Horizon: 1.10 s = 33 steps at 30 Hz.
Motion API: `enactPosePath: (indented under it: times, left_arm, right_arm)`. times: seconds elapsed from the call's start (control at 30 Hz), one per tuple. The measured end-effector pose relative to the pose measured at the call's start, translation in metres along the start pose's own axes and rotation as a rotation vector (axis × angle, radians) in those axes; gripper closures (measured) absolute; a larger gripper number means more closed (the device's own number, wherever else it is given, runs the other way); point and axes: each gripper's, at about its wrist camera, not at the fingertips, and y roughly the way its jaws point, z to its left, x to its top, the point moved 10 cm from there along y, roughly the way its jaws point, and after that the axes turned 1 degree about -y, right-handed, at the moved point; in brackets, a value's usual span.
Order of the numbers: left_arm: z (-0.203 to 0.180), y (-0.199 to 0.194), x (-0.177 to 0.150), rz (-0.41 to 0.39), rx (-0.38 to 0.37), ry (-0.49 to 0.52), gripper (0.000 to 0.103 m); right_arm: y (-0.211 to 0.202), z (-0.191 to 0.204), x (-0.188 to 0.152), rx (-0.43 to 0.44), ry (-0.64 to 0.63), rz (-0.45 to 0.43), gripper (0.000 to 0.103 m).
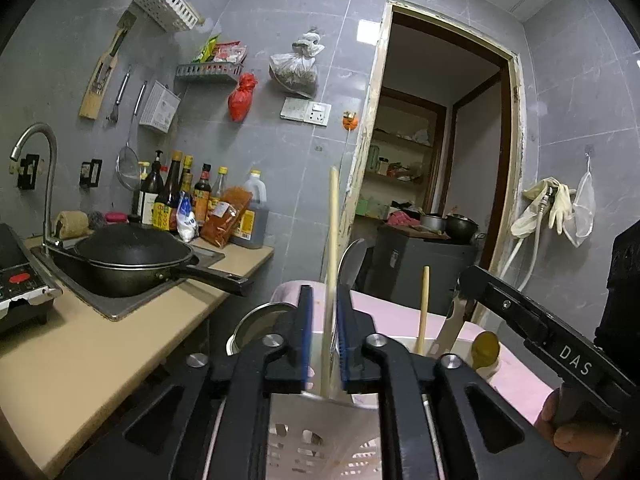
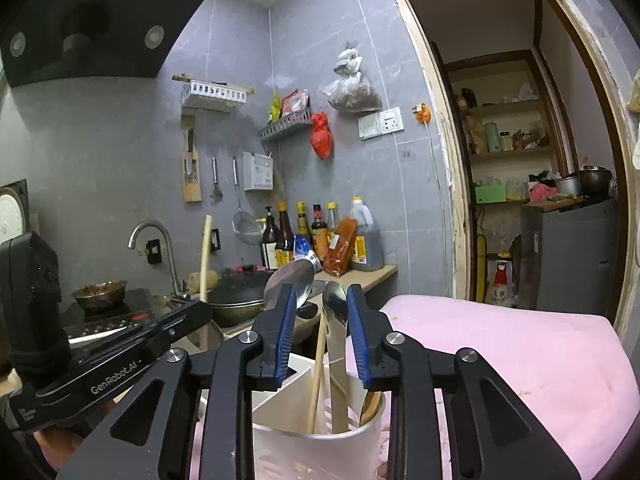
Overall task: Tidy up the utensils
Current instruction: 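Drop the chopstick into the white holder while right tool drops the knife in, then move left tool to another chopstick while right tool moves to a silver spoon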
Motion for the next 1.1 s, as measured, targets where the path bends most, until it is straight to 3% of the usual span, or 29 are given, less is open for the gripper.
enactPosePath:
  times: [0.1, 0.23, 0.53, 0.67, 0.8, 0.87, 1.0, 1.1]
  left_arm:
    - [0.001, -0.004, 0.002, 0.001, -0.010, -0.013, 0.081]
    - [0.001, -0.008, 0.003, 0.003, -0.012, -0.016, 0.080]
    - [-0.009, -0.024, 0.016, 0.002, -0.017, -0.009, 0.063]
    - [-0.021, -0.029, 0.019, 0.010, -0.007, 0.005, 0.043]
    - [-0.036, -0.032, 0.016, 0.030, 0.002, 0.039, 0.028]
    - [-0.044, -0.033, 0.013, 0.031, 0.010, 0.061, 0.020]
    - [-0.061, -0.038, 0.006, 0.019, -0.001, 0.078, 0.007]
    - [-0.074, -0.041, -0.004, 0.017, -0.015, 0.084, 0.004]
  right_arm:
    - [-0.003, 0.001, 0.002, -0.001, -0.002, -0.007, 0.075]
    - [-0.008, 0.002, 0.005, -0.009, -0.005, -0.020, 0.071]
    - [-0.036, -0.010, 0.021, -0.071, -0.026, -0.066, 0.051]
    - [-0.058, -0.024, 0.026, -0.140, -0.046, -0.075, 0.030]
    - [-0.082, -0.040, 0.027, -0.212, -0.073, -0.074, 0.019]
    - [-0.095, -0.049, 0.028, -0.242, -0.077, -0.082, 0.007]
    - [-0.123, -0.068, 0.031, -0.307, -0.084, -0.094, 0.000]
    - [-0.139, -0.081, 0.027, -0.350, -0.100, -0.079, 0.000]
